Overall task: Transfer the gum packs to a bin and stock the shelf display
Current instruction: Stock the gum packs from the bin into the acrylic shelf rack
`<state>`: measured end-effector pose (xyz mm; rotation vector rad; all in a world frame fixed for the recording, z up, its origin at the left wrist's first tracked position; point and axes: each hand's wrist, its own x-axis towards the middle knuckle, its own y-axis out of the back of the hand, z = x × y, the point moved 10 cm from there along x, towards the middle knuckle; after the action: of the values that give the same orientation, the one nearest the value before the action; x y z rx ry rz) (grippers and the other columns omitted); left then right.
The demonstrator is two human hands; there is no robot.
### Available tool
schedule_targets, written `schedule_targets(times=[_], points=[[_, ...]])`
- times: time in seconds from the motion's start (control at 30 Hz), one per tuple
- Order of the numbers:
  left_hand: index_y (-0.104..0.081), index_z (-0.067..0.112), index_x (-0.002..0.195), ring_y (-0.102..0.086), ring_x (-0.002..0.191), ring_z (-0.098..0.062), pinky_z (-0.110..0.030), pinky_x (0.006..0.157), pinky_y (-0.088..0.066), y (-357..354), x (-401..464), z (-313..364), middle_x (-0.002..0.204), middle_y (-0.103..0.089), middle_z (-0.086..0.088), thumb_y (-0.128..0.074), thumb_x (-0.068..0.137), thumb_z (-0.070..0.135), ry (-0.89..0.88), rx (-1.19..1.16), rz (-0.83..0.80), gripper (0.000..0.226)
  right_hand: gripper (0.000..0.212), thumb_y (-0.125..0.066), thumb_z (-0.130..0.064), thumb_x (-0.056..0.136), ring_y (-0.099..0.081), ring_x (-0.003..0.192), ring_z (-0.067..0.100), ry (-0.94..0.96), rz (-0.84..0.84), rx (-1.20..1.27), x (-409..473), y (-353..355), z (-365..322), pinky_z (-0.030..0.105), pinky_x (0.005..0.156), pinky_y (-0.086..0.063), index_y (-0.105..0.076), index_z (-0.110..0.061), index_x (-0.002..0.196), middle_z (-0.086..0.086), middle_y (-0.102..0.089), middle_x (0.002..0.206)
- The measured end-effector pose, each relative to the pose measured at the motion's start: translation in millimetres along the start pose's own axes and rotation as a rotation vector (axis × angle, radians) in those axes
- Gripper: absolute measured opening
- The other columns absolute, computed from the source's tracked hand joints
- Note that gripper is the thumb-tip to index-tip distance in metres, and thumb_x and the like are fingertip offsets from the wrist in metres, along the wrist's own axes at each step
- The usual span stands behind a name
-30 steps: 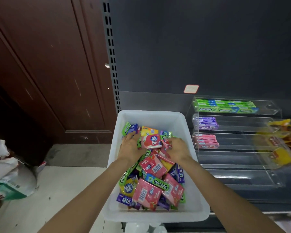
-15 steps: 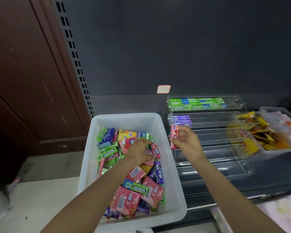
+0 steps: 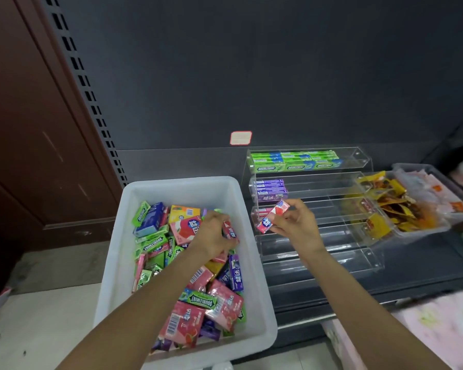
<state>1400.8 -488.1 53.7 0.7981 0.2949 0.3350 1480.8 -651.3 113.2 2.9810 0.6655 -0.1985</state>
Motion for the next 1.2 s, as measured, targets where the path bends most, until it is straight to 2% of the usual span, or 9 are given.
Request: schedule_targets(times=[0.13, 0.27, 0.37, 0.53, 0.6, 0.7, 0.87, 1.0, 1.2], points=[[-0.048, 0.013, 0.131, -0.061, 0.088, -0.008, -0.021, 0.085, -0.053, 26.2, -10.9, 13.1, 0.130, -0.043, -0.002, -0.076, 0.074, 0.007, 0.009, -0.391, 0.130, 0.064, 0.018, -0.065, 0.000, 0.084, -0.065, 0.080, 0.013, 0.024, 0.055, 0.044, -5.0, 15.1, -3.4, 0.017, 0.064, -0.057, -0.054, -0.011, 0.093, 0.006, -0.063, 0.083], [-0.047, 0.021, 0.130, -0.059, 0.087, -0.006, -0.018, 0.068, -0.054, 32.0, -16.2, 46.7, 0.132, -0.040, 0.002, -0.069, 0.076, -0.007, 0.004, -0.692, 0.117, 0.065, 0.016, -0.063, -0.001, 0.085, -0.066, 0.085, 0.016, 0.023, 0.061, 0.049, -7.8, 26.9, -4.6, 0.017, 0.065, -0.056, -0.054, -0.014, 0.088, 0.009, -0.064, 0.089], [-0.049, 0.028, 0.122, -0.062, 0.084, -0.008, -0.011, 0.058, -0.052, 28.5, -14.3, 72.9, 0.125, -0.051, -0.008, -0.065, 0.079, -0.009, 0.018, -0.805, 0.098, 0.058, 0.016, -0.063, -0.002, 0.086, -0.066, 0.085, 0.015, 0.032, 0.043, 0.034, -1.8, 37.6, -8.8, 0.017, 0.066, -0.057, -0.053, -0.014, 0.089, 0.007, -0.065, 0.089], [-0.045, 0.027, 0.132, -0.062, 0.077, -0.006, -0.018, 0.067, -0.055, 13.3, -3.7, 104.9, 0.097, -0.061, 0.004, -0.063, 0.083, -0.006, -0.007, -0.633, 0.115, 0.062, 0.014, -0.060, 0.005, 0.086, -0.065, 0.085, 0.019, 0.044, 0.044, 0.000, 24.6, 75.3, -12.1, 0.018, 0.068, -0.056, -0.053, -0.007, 0.085, 0.007, -0.063, 0.086], [-0.044, 0.030, 0.133, -0.064, 0.083, -0.010, -0.023, 0.074, -0.056, 7.0, 1.0, 113.7, 0.104, -0.061, 0.002, -0.064, 0.082, -0.004, 0.006, -0.582, 0.143, 0.064, 0.020, -0.061, 0.007, 0.084, -0.064, 0.089, 0.023, 0.045, 0.032, -0.053, 38.8, 89.8, -8.6, 0.022, 0.071, -0.055, -0.052, -0.011, 0.079, 0.007, -0.062, 0.086], [-0.044, 0.028, 0.134, -0.063, 0.084, -0.011, -0.021, 0.071, -0.056, 0.4, 7.7, 121.3, 0.112, -0.054, 0.005, -0.065, 0.082, -0.005, 0.032, -0.547, 0.182, 0.065, 0.026, -0.064, 0.007, 0.082, -0.062, 0.086, 0.024, 0.088, -0.026, -0.152, 61.1, 102.2, -3.0, 0.027, 0.072, -0.056, -0.052, -0.015, 0.079, 0.005, -0.059, 0.083], [-0.045, 0.025, 0.130, -0.060, 0.088, -0.016, -0.028, 0.077, -0.054, -5.2, 9.3, 122.5, 0.095, -0.057, 0.003, -0.066, 0.080, -0.007, 0.101, -0.590, 0.269, 0.063, 0.016, -0.068, -0.005, 0.083, -0.061, 0.080, 0.019, 0.185, -0.108, -0.451, 86.3, 102.8, 5.7, 0.025, 0.071, -0.049, -0.058, -0.017, 0.085, 0.002, -0.063, 0.082], [-0.054, 0.013, 0.118, -0.060, 0.085, -0.020, -0.036, 0.083, -0.054, -4.6, 6.0, 121.2, 0.091, -0.060, 0.000, -0.068, 0.079, -0.006, 0.138, -0.558, 0.329, 0.046, 0.011, -0.069, -0.006, 0.082, -0.058, 0.080, 0.013, 0.359, -0.098, -0.673, 86.0, 97.6, -0.1, 0.016, 0.071, -0.039, -0.067, -0.012, 0.090, 0.002, -0.061, 0.089], [-0.057, 0.015, 0.114, -0.056, 0.079, -0.013, -0.016, 0.068, -0.051, -6.3, 0.7, 130.1, 0.088, -0.057, 0.000, -0.065, 0.080, -0.006, 0.145, -0.469, 0.348, 0.041, 0.016, -0.068, -0.004, 0.083, -0.060, 0.080, 0.011, 0.410, -0.071, -0.749, 88.3, 102.7, -3.4, 0.012, 0.074, -0.043, -0.068, -0.007, 0.099, 0.007, -0.064, 0.096]])
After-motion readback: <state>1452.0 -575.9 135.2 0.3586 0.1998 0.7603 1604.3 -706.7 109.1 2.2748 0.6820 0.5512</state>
